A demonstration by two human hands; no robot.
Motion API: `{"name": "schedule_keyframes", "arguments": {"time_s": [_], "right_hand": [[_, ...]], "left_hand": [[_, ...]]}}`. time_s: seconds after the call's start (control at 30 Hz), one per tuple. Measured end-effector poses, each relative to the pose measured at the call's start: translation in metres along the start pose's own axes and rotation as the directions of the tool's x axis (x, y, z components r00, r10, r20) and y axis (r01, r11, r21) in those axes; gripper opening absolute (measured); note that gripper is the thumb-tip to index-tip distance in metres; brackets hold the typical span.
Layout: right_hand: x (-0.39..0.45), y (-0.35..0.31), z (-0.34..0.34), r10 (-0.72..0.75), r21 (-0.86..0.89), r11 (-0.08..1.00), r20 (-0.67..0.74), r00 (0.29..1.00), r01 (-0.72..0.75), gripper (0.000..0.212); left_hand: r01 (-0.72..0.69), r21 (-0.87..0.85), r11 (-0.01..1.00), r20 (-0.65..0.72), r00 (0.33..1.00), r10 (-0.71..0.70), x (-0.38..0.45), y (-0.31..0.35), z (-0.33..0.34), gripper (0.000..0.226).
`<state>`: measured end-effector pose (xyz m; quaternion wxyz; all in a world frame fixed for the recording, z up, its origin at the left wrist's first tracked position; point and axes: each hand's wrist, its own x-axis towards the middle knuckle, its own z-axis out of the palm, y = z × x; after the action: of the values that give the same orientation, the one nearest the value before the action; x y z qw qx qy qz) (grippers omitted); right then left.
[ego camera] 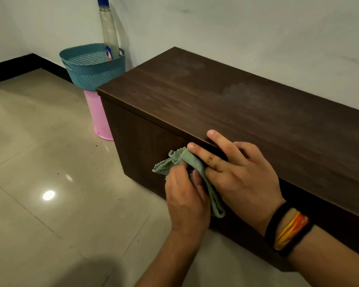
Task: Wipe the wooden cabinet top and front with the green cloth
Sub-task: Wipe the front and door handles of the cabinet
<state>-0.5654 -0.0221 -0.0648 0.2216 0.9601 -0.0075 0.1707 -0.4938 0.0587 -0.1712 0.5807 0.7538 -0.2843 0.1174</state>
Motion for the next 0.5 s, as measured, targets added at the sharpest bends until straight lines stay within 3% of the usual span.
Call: {"name": "schedule_keyframes", "arguments": {"time_s": [0.1,0.2,0.27,0.33,0.4,0.5], "right_hand": [[-0.002,0.000,-0.001,-0.015,0.020,1.000,0.033,0.999,0.015,0.031],[-0.002,0.000,0.000,-0.005,0.062,0.998,0.031,0.999,0.003,0.029],[-0.002,0.000,0.003,-0.006,0.103,0.995,0.013,1.000,0.005,0.029],[0.000,0.003,0.010,-0.007,0.118,0.993,0.025,1.000,0.004,0.032],[0.000,0.004,0.018,-0.011,0.167,0.986,0.051,0.999,0.002,0.041],[-0.004,0.002,0.024,-0.005,0.165,0.986,0.028,1.000,0.000,0.045]], "left_hand": [[0.050,-0.155,0.987,0.024,0.999,-0.047,-0.012,-0.014,0.010,0.009],[0.076,-0.267,0.961,0.047,0.997,-0.066,-0.019,-0.035,0.011,0.025],[0.007,-0.280,0.960,0.024,1.000,0.000,-0.009,-0.032,0.009,0.016],[-0.075,-0.203,0.976,-0.039,0.997,0.068,0.007,-0.018,0.014,0.026],[-0.064,-0.156,0.986,-0.074,0.996,0.053,0.012,-0.008,0.017,0.030],[-0.108,-0.257,0.960,-0.064,0.993,0.095,-0.004,-0.020,0.021,0.028]]}}
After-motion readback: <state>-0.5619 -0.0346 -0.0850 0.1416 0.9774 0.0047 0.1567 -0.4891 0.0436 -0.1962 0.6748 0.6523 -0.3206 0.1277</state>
